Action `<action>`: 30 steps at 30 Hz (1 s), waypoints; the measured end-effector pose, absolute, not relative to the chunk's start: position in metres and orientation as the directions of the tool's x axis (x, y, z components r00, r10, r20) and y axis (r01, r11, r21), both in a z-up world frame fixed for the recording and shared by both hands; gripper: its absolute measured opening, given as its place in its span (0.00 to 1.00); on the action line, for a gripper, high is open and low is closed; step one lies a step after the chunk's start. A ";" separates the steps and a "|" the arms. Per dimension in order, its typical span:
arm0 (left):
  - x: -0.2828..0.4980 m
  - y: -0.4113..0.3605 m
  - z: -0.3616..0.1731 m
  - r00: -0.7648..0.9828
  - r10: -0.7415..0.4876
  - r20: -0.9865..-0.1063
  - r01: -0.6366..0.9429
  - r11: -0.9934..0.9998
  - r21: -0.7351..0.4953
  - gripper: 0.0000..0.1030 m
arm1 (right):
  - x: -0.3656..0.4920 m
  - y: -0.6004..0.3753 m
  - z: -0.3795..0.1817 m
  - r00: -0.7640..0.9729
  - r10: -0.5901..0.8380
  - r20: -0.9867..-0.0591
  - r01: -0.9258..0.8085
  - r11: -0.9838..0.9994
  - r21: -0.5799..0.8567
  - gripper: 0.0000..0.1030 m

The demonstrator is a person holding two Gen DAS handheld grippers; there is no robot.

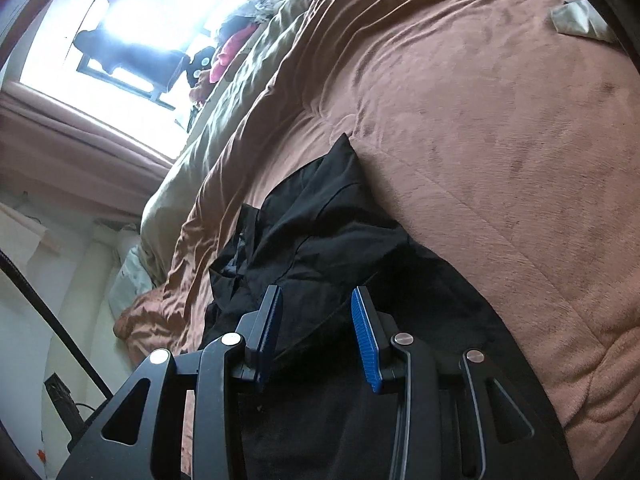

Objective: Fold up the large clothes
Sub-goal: 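Fold the hem up toward the collar with both tools and release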

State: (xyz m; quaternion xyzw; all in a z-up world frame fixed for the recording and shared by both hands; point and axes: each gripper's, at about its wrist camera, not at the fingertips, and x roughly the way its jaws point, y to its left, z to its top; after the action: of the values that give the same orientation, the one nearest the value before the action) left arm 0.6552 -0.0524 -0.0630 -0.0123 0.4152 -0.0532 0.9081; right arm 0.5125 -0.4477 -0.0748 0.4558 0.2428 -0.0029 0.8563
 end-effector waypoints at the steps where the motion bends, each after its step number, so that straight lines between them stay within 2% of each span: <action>1: 0.657 -0.047 -0.066 0.649 -0.113 -0.752 0.085 0.994 -0.075 0.40 | 0.514 -0.449 -0.074 0.884 0.213 -0.417 0.226 0.586 0.778 0.32; 8: 0.674 -0.045 -0.098 0.615 -0.129 -0.778 0.094 0.991 -0.091 0.40 | 0.535 -0.452 -0.061 0.894 0.195 -0.404 0.203 0.626 0.753 0.32; 19: 0.707 -0.106 -0.154 0.553 -0.150 -0.820 0.195 0.980 -0.048 0.40 | 0.596 -0.440 -0.073 0.848 0.181 -0.498 0.244 0.701 0.670 0.32; 26: 0.725 -0.096 -0.201 0.490 -0.014 -0.871 0.128 0.990 0.056 0.39 | 0.614 -0.423 -0.080 0.756 0.067 -0.651 0.348 0.801 0.487 0.28; 27: 0.725 -0.090 -0.202 0.495 -0.019 -0.869 0.121 0.992 0.047 0.39 | 0.613 -0.421 -0.078 0.745 0.033 -0.667 0.374 0.807 0.457 0.28; 29: 0.723 -0.083 -0.202 0.493 -0.014 -0.870 0.121 0.991 0.052 0.28 | 0.610 -0.421 -0.072 0.731 -0.004 -0.682 0.408 0.804 0.433 0.28; 30: 0.722 -0.082 -0.200 0.491 -0.001 -0.871 0.122 0.990 0.068 0.27 | 0.607 -0.421 -0.068 0.730 -0.005 -0.683 0.412 0.801 0.435 0.28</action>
State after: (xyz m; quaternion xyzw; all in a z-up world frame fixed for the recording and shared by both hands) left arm 0.7215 -0.0818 -0.1999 0.0604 0.5032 -0.0356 0.8613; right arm 0.6066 -0.4206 -0.0683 0.2925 0.3477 -0.1179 0.8830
